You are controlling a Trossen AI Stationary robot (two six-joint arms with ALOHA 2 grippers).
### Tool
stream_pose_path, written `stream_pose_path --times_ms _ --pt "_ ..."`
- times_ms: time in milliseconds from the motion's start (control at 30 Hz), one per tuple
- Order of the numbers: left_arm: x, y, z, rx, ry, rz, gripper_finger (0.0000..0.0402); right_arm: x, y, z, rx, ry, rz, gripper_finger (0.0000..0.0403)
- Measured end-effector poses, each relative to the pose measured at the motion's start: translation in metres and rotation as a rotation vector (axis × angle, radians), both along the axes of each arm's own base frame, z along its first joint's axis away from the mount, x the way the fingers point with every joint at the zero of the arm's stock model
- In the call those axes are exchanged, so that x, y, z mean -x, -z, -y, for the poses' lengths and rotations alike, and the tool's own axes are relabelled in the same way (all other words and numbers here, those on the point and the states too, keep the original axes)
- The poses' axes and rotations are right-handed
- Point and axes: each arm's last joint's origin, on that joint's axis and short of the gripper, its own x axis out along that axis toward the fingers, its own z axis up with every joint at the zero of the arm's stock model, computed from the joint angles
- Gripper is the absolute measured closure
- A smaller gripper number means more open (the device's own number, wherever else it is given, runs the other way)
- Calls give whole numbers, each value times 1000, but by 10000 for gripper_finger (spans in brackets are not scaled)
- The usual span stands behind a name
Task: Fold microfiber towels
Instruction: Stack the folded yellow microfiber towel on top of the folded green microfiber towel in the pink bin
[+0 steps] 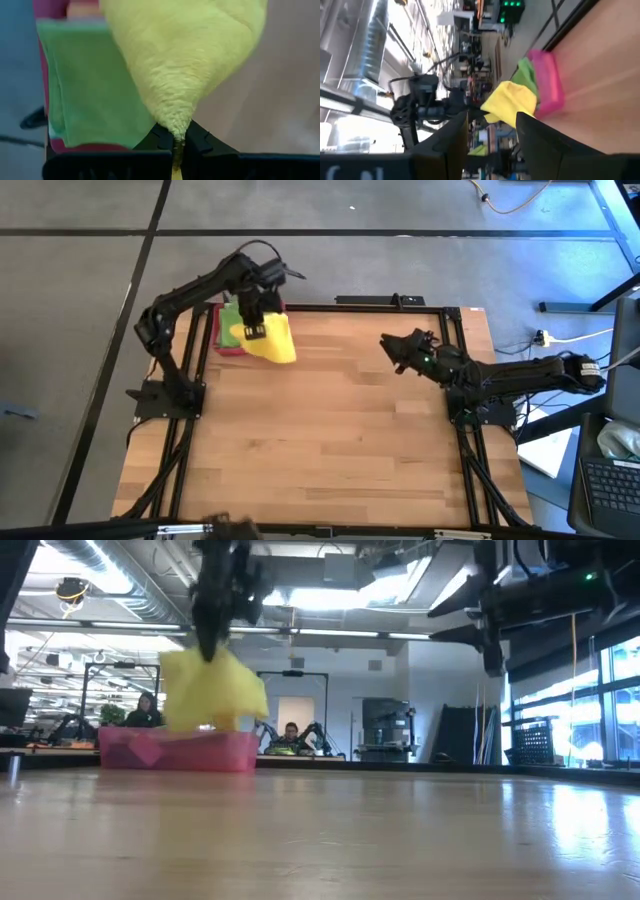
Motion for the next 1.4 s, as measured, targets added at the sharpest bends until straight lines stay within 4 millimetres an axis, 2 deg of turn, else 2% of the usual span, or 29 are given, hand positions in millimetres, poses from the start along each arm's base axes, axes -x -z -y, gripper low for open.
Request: stream_pose_path --times_ms 200,367,600,733,900,1100,1233,1400 --pt "45 44 -52 -38 -138 -121 402 3 2 12 -4 66 -21 234" --pt "65 63 -78 -97 -226 -70 401 5 3 19 -8 103 -25 234" --pt "61 66 -92 -165 -188 23 401 6 4 24 -12 94 -37 234" --pt "57 83 -99 -124 -183 -8 396 6 4 25 -12 98 -37 234" --pt "53 100 -102 -90 -174 -93 370 5 4 24 -13 76 -35 234" --pt "54 95 -103 -134 -165 -141 319 5 4 24 -13 65 -36 234" --pt "54 74 -107 -152 -205 -118 294 5 4 24 -13 65 -36 234" --pt "56 51 -103 -75 -358 -56 289 5 3 24 -10 62 -28 234"
